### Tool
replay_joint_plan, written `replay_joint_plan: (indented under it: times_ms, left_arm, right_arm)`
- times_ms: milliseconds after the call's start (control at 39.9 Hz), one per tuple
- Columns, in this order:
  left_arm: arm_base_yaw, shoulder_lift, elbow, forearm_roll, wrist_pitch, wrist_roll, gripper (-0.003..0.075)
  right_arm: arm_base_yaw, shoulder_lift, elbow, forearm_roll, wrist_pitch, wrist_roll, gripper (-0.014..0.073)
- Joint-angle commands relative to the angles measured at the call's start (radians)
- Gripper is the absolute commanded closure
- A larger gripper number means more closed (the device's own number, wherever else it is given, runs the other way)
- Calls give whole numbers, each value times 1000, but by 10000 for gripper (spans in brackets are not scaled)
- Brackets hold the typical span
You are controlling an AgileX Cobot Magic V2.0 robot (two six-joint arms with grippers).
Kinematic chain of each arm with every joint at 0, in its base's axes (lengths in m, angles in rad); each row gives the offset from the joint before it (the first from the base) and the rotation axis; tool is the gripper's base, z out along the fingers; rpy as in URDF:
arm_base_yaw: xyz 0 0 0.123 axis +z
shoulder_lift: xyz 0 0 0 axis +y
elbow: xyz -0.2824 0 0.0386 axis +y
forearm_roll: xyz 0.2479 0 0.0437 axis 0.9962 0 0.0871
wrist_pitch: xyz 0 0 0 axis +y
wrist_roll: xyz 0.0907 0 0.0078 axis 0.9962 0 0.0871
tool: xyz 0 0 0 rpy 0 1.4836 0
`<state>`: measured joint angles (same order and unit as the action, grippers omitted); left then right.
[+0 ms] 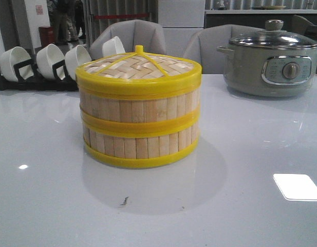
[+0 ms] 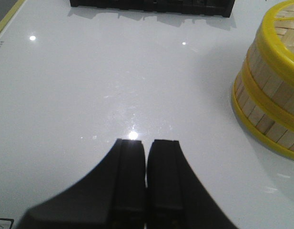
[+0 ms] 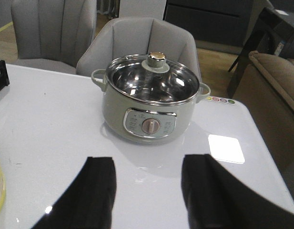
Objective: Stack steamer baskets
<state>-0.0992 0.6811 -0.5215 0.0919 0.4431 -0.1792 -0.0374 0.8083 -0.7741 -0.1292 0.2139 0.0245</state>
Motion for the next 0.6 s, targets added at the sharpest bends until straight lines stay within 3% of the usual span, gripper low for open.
replay_joint_plan:
  times_ms: [0,326,576]
  left_arm:
    - [1,-3,-29,-4,-78,-5,637]
    - [1,-3,-29,-4,-78,-5,637]
    - [1,-3,-29,-4,-78,-5,637]
  right_arm:
    - [-36,-104,74,-12,-147,0,172]
    - [-71,-431,357,-12,-150,0,172]
    - [-69,-540,486,-12,-160,0,172]
